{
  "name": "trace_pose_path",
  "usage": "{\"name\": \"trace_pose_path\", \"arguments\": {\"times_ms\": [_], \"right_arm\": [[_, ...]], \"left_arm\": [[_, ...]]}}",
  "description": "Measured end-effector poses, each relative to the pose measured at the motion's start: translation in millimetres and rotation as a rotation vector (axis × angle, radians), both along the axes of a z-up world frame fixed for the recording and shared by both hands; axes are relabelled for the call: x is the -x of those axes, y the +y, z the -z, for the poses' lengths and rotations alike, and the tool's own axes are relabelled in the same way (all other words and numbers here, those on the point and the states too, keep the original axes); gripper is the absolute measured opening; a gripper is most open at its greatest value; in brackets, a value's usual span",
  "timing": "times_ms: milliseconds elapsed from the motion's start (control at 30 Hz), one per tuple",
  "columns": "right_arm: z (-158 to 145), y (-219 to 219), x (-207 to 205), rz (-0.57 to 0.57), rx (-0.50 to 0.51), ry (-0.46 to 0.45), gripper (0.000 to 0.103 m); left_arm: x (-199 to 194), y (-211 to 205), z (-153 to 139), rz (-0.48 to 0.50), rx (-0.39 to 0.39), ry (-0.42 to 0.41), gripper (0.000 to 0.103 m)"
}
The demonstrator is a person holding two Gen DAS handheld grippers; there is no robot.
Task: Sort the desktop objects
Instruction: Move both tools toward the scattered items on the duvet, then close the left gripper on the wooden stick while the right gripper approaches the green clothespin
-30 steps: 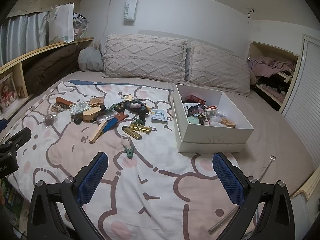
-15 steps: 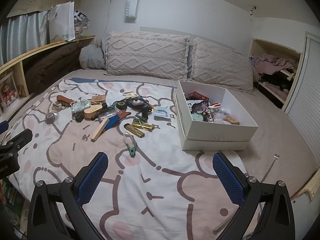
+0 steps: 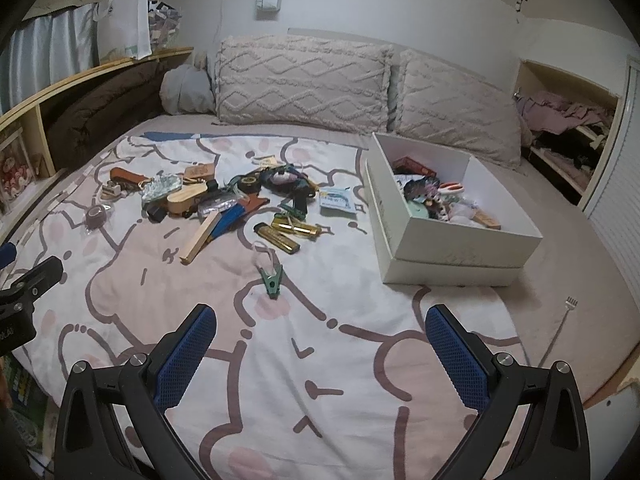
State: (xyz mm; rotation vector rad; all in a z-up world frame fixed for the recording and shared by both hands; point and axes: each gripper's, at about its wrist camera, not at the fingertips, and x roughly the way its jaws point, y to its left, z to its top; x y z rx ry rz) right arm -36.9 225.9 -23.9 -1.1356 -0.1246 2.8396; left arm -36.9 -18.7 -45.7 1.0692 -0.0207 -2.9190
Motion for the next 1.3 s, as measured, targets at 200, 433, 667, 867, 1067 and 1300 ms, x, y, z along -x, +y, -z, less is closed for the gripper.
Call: {"name": "trace_pose_path", "arguments": {"times_ms": [200,433,667,867,1067,1300], "right_arm": [[17,-1,15,-0.006,0.018,-0.051,0.103],[40,2,33,-0.012,0.044,-0.119,0.103],[66,7,49,0.002,0.061,-0.186,0.103],[88,8,62,-0.032,0.114,-0.226,0.103],[111,3,76,-0.065,0.152,-0.279,0.103],[124,5,89,-0.036,0.147,-0.275,0.103]], "left_arm": [[14,-2,16,-0.006,-0.006,-0.048,0.103],[31,4,35,0.005,-0.003,-0.101,0.103],[50,11,60,0.028,-0.048,-0.170,0.103],[64,13,82,0.047,-0.088,-0.220,0.103],[79,12,103,0.036,-0.077,-0.278,0.103],[95,9,125,0.052,-0.162,-0.364,0.103]]}}
